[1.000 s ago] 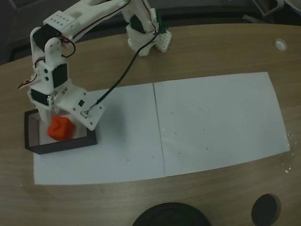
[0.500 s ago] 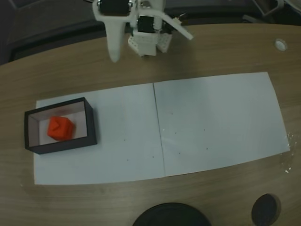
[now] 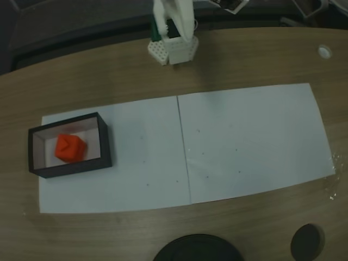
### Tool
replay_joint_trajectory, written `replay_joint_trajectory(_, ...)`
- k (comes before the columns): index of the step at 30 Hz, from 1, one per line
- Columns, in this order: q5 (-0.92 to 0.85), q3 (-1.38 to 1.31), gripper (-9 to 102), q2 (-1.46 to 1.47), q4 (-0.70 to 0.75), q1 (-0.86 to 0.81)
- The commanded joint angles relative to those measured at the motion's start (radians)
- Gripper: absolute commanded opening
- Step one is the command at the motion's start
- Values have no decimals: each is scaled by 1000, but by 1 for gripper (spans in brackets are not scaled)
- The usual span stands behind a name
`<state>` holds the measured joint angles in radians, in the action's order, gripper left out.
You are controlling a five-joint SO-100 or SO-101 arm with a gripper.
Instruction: Grab a orange square and put it in the box.
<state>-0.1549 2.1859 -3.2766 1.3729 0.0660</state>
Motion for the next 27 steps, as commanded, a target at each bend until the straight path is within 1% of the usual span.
replay_joint_trajectory(1,0,94,0,-158,-34,2)
replay_joint_trajectory(3,0,132,0,-212,-32,0)
replay_joint_trajectory(11,8,190,0,-198,-55,11)
replay_joint_trajectory(15,12,370,0,-198,-160,2)
replay_joint_trajectory(20,104,607,0,-198,-281,2)
replay_joint_trajectory(23,115,727,0,-198,-305,8)
replay_joint_trajectory(27,126,834,0,-198,-293,2)
